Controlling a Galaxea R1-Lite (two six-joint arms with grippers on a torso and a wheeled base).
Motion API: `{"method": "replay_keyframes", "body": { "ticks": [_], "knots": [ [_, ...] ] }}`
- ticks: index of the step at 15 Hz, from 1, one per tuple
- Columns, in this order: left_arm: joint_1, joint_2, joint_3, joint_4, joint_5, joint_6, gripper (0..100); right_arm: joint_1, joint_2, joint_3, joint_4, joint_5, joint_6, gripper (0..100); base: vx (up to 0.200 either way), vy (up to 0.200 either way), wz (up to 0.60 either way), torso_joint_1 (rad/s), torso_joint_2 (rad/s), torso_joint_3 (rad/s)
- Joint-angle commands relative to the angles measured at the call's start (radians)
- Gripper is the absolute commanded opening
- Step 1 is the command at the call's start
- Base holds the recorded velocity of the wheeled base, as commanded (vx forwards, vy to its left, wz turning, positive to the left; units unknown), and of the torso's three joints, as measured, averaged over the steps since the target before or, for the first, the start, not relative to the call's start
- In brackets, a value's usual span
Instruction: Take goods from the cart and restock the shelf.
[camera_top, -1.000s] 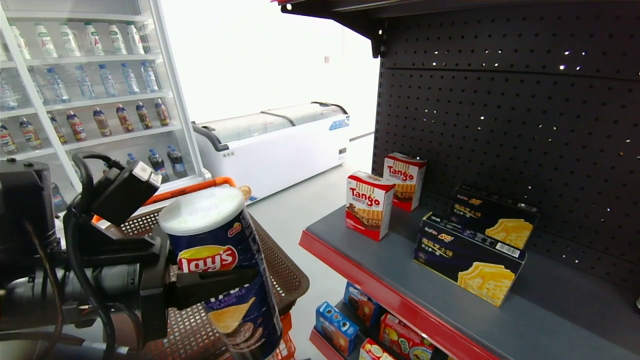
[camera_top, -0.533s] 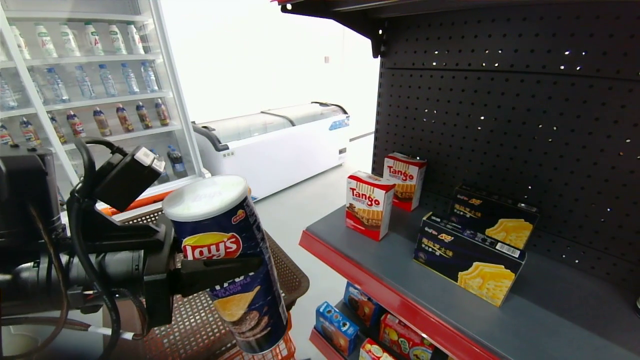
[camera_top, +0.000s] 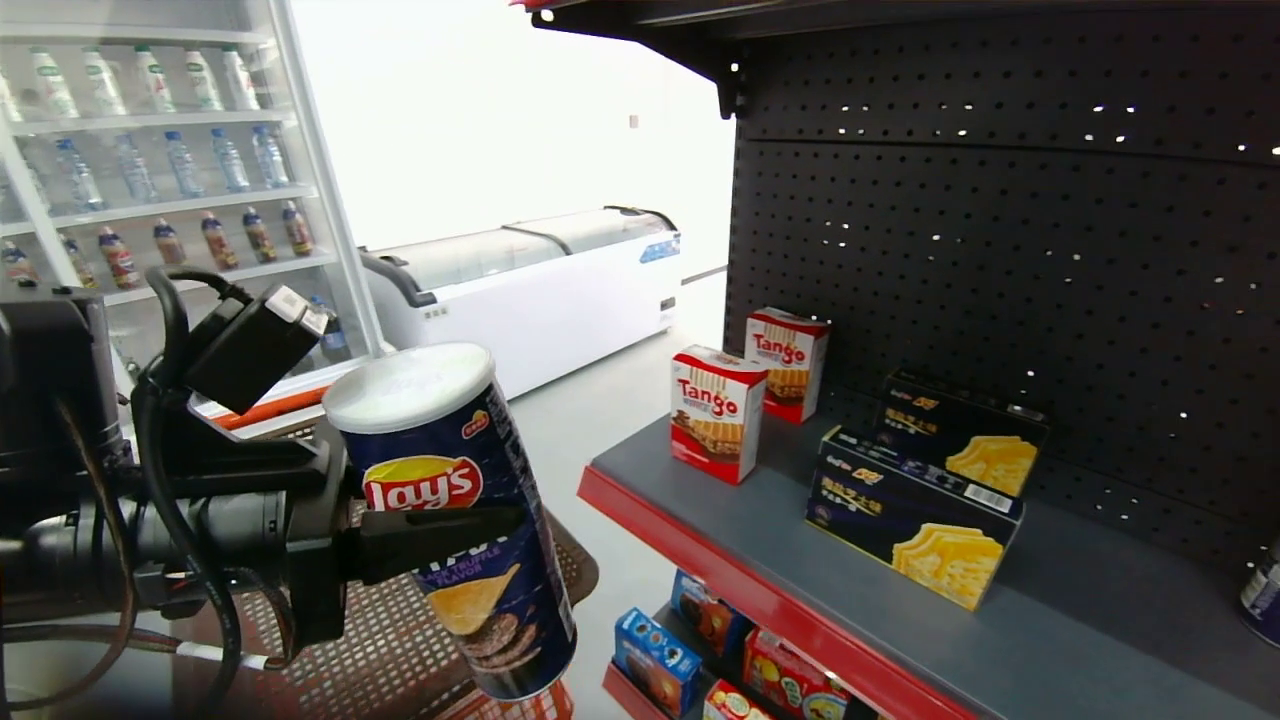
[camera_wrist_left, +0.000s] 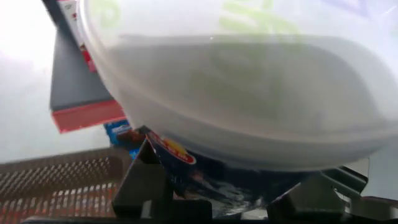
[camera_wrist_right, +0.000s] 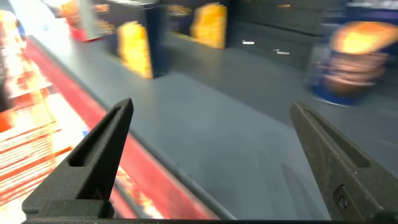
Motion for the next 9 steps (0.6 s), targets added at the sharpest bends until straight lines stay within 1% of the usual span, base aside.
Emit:
{"method": "replay_keyframes", "body": {
  "ticks": [1, 9],
  "knots": [
    [0.0, 0.003, 0.001, 0.0, 0.0, 0.0, 0, 0.0, 0.001, 0.0, 0.001, 0.0, 0.0, 100, 0.0, 0.0, -0.6, 0.002, 0.0, 0.002],
    [-0.011, 0.008, 0.0, -0.001, -0.009, 0.0, 0, 0.0, 0.001, 0.0, 0.001, 0.0, 0.0, 100, 0.0, 0.0, -0.6, 0.002, 0.0, 0.002]
  ]
}}
